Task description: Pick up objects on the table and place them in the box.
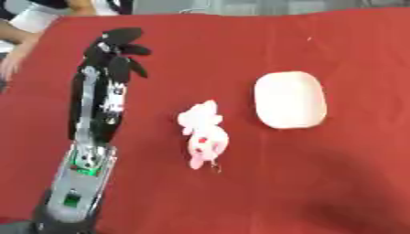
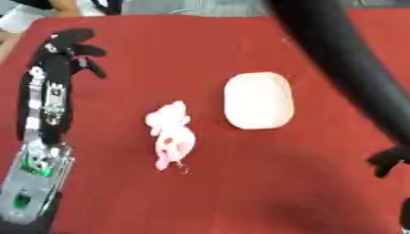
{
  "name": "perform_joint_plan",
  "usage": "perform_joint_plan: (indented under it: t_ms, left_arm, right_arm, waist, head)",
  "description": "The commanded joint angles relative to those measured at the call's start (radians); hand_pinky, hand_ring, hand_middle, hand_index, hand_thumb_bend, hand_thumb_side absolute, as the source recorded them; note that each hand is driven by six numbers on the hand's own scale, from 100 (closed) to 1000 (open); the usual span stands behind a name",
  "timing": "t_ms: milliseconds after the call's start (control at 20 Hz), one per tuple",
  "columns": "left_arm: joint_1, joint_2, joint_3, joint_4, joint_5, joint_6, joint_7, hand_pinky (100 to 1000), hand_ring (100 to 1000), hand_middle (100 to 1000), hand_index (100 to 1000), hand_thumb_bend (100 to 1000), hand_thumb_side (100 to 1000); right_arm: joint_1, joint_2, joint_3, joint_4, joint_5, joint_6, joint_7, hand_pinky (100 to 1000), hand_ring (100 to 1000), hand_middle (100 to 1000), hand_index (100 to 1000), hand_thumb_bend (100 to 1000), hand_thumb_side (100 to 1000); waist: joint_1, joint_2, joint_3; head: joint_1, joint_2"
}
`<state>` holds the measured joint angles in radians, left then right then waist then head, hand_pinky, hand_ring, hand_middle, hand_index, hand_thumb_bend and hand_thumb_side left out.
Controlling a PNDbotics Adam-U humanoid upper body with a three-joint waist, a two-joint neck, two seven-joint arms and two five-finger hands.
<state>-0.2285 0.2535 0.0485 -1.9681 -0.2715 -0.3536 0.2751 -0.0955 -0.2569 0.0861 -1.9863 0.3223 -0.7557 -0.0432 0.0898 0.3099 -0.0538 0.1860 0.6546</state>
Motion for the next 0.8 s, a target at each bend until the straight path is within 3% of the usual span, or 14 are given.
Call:
perform_joint_plan:
  t_ms: [50,600,750,800]
  left_arm:
    - [-0.008,0.011,0.003,-0.014,0.002,-0.002,0.005,382,627,706,780,100,899]
    - [-0.008,0.010,0.003,-0.013,0.001,0.000,0.004,379,626,705,782,100,898]
    - [-0.008,0.010,0.002,-0.011,-0.002,0.004,0.001,379,634,712,786,100,886]
    - [-0.008,0.010,0.002,-0.010,-0.004,0.007,-0.003,378,636,714,790,100,865]
  right_arm:
    - [0.004,-0.003,0.001,-0.014,0.006,0.001,-0.005,282,499,788,847,160,723]
    - [0.003,-0.002,0.002,-0.014,0.008,0.002,-0.005,281,498,788,847,161,723]
    - [0.003,0.001,0.003,-0.014,0.008,0.004,-0.003,279,497,788,848,142,688]
    - [0.002,0.003,0.003,-0.014,0.009,0.006,-0.002,278,496,788,848,165,720]
  waist:
    - [-0.005,-0.013,0.002]
    - [-0.005,-0.011,0.001]
    - [-0.004,-0.009,-0.001]
    - [-0.002,-0.006,-0.003]
  head:
    - [0.009,-0.002]
    - [0.009,-0.002]
    - [0.006,-0.003]
    - [0.004,-0.004]
